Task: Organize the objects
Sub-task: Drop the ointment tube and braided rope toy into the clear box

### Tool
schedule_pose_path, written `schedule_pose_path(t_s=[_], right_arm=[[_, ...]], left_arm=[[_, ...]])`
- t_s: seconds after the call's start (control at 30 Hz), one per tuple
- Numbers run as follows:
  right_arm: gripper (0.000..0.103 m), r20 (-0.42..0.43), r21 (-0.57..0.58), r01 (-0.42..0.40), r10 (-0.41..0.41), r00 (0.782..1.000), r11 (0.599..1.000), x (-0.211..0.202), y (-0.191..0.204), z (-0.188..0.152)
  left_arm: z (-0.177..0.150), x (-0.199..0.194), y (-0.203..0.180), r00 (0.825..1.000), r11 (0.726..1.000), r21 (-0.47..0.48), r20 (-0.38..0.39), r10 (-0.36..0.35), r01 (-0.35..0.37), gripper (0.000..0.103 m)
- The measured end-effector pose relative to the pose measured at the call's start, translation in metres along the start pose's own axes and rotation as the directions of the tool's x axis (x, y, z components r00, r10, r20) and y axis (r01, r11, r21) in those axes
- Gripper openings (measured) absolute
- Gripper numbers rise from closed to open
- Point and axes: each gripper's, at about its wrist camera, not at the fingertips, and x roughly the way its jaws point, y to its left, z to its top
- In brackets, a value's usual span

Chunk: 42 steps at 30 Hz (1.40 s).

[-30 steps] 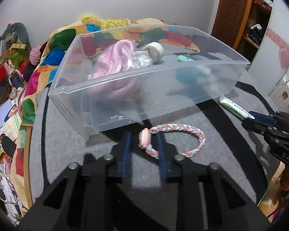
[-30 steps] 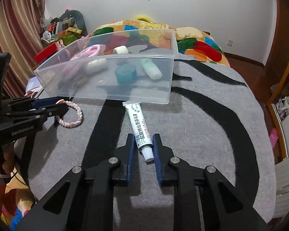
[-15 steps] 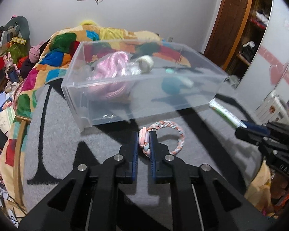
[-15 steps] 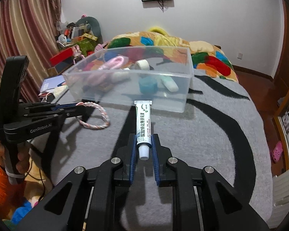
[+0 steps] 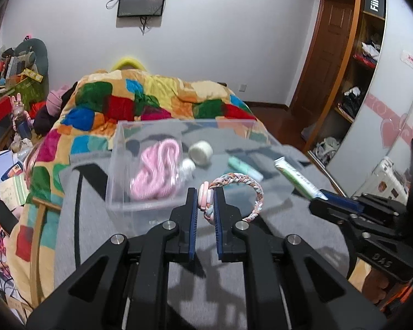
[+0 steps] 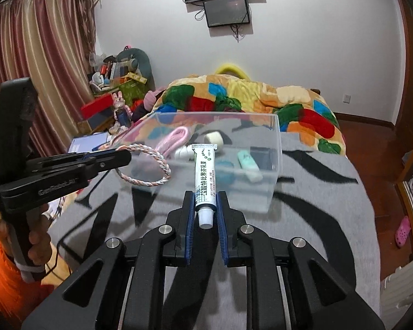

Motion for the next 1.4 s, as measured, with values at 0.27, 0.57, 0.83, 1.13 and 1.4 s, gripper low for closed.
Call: schedule_pose_path(t_s=[0.27,0.57,0.83,1.13,1.4], right_arm=[[0.014,-0.013,0.030,0.012,-0.012,1.000,0.999,0.041,-0.014,0.032],[0.014,-0.073,0.002,0.093,-0.093,0.993,0.996,0.083,-0.023,0.051],[0.014,-0.133,-0.026,0.072,-0.075,0.988,0.997,0.104,-0.021,0.052],[0.027,-0.146,-0.067,0.057,-0.067,0.987,0.996,0.094,-0.019,0.050],[0.033,-0.072,-0.093,0.056,-0.063,0.995,0.994,0.060,-0.005,0.047]], left_arm=[[0.017,0.019,0.003,1.000,1.000,-0.004,-0.009,0.025,-0.025,0.010],[0.026,0.060,0.005,0.996,0.998,0.007,-0.060,0.067,-0.067,0.010],[0.017,0.079,0.002,0.991,0.997,0.037,-0.110,0.072,-0.068,0.010],[0.015,0.067,0.006,0.993,0.999,0.018,-0.113,0.030,-0.028,0.013],[0.007,0.027,0.010,0.999,0.999,0.019,-0.034,0.040,-0.040,0.036]])
